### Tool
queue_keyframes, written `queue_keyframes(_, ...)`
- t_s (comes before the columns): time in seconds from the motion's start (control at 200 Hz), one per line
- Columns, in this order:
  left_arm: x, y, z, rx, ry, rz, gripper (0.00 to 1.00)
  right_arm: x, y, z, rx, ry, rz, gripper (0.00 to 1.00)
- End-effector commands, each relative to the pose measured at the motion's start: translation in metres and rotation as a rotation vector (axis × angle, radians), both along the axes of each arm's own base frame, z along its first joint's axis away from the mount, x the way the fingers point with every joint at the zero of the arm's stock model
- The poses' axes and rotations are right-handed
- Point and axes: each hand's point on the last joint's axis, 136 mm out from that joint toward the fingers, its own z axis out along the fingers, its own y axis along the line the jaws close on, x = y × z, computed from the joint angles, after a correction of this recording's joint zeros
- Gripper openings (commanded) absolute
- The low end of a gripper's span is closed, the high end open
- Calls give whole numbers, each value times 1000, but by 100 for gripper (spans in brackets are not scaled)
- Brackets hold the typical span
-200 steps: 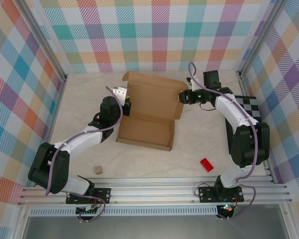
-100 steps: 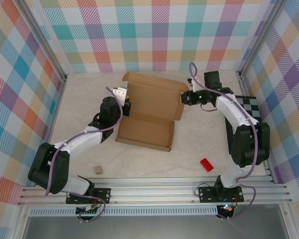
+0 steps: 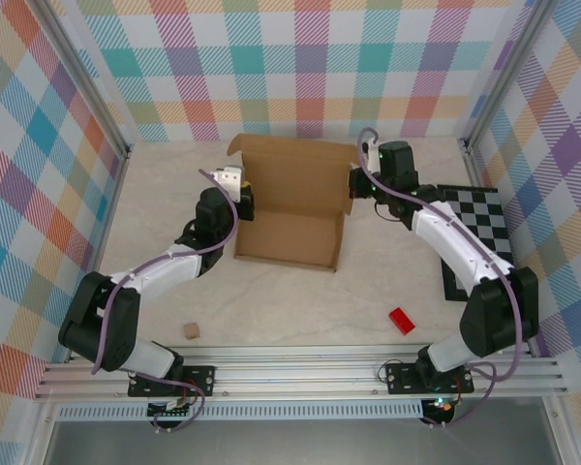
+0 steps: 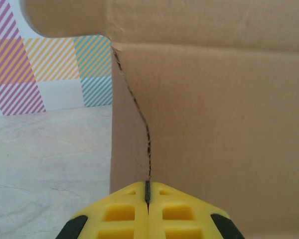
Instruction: Fold the paper box
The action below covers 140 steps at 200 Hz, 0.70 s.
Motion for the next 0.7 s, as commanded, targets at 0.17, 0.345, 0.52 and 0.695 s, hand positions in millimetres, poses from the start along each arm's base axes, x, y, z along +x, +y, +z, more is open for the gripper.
queue_keyframes(0.17,14,-29,-15,-64,-57,-73,0,41,-16,39,88,-302,-276,0)
queue_keyframes(0.345,13,-30,-42,8,-31,-95,0,40,-17,-2,8,-302,-256,0)
queue_keyframes(0.52,7,15,-9,15,22,-40,6,37,-21,-25,-160,-240,-171,0)
queue_keyframes(0.695,21,66,9,-55,3,-96,59,25,-10,-27,-104,-178,91,0)
